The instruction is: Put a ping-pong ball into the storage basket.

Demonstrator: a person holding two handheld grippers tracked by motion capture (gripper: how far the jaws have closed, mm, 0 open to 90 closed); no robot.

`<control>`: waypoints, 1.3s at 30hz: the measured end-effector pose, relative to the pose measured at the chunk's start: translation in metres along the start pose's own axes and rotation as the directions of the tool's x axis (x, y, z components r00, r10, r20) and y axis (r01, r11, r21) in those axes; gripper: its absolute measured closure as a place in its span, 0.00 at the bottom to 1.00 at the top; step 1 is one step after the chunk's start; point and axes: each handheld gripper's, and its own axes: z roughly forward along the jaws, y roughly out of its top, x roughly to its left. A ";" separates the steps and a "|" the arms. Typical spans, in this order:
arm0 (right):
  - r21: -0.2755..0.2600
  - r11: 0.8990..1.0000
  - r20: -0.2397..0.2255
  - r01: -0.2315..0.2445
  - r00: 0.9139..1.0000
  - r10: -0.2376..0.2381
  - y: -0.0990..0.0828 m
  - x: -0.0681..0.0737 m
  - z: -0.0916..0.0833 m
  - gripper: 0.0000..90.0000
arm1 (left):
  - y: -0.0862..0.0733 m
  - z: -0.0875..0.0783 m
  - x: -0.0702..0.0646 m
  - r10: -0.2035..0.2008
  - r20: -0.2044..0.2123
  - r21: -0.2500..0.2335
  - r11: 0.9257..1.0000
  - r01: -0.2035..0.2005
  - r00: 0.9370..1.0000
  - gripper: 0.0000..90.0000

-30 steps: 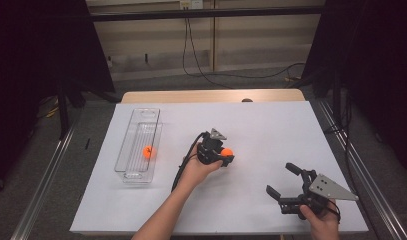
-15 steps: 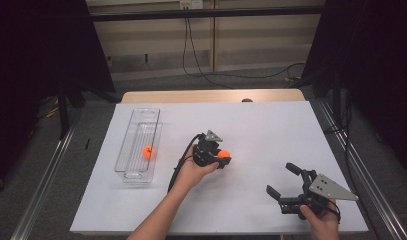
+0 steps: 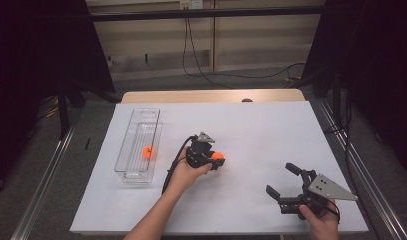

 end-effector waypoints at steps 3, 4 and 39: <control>0.000 1.000 0.001 0.000 1.000 0.000 0.000 0.000 0.000 0.02 | 0.000 -0.001 0.000 0.005 -0.004 0.011 1.000 -0.005 1.000 0.56; 0.000 1.000 0.001 0.000 1.000 0.000 0.000 0.000 0.000 0.02 | -0.001 -0.001 -0.001 0.007 -0.006 0.015 1.000 -0.007 1.000 0.56; -0.005 1.000 -0.002 -0.002 1.000 0.002 0.001 0.000 0.001 0.02 | -0.004 -0.033 0.016 -0.032 -0.017 -0.006 0.999 0.032 0.999 0.56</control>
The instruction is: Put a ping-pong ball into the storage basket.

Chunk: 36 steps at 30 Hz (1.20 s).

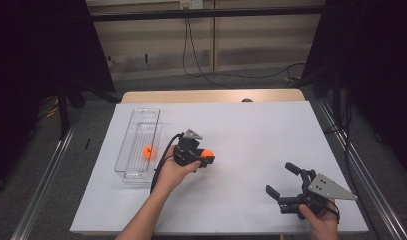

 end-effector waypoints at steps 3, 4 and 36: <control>0.001 1.000 0.001 0.000 1.000 0.000 0.000 0.000 0.000 0.02 | 0.000 -0.003 0.001 -0.008 0.000 -0.007 1.000 0.008 1.000 0.56; 0.000 1.000 0.001 0.000 1.000 0.000 0.000 0.000 0.000 0.02 | 0.000 -0.003 0.002 -0.012 0.001 -0.010 1.000 0.012 1.000 0.56; -0.003 1.000 0.000 -0.005 1.000 0.005 0.000 0.000 -0.001 0.02 | 0.002 -0.021 0.017 -0.035 -0.025 -0.019 0.999 0.035 0.999 0.56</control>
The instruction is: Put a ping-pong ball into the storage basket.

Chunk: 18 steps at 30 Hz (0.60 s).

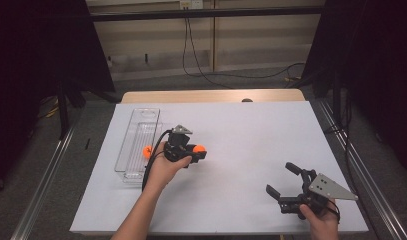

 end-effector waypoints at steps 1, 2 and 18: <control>0.000 1.000 0.001 0.000 1.000 0.000 0.000 0.000 0.000 0.02 | 0.000 0.000 0.000 -0.005 -0.002 -0.002 1.000 0.005 1.000 0.56; 0.000 1.000 0.000 0.000 1.000 0.000 0.000 0.000 0.000 0.02 | 0.000 -0.001 0.001 -0.001 -0.003 0.003 1.000 0.001 1.000 0.56; 0.000 1.000 0.001 0.002 1.000 -0.002 0.000 0.000 0.000 0.02 | 0.001 -0.012 0.009 -0.026 -0.007 -0.009 1.000 0.026 1.000 0.56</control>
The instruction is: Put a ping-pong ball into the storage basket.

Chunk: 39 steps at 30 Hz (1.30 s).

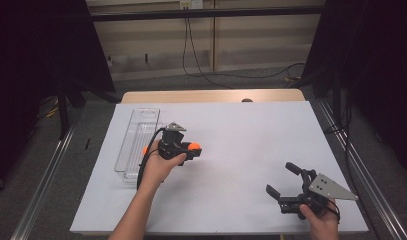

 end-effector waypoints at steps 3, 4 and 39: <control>0.000 1.000 -0.001 0.000 1.000 0.000 0.000 0.000 0.000 0.02 | 0.000 0.000 0.000 -0.002 0.000 0.001 1.000 0.002 1.000 0.56; 0.000 1.000 -0.001 0.000 1.000 0.000 0.000 0.000 0.000 0.02 | 0.000 0.000 0.000 -0.001 0.000 0.003 1.000 0.001 1.000 0.56; 0.001 1.000 -0.003 0.004 1.000 -0.004 0.000 0.001 0.000 0.02 | 0.001 -0.016 0.011 -0.020 -0.016 -0.016 1.000 0.019 1.000 0.56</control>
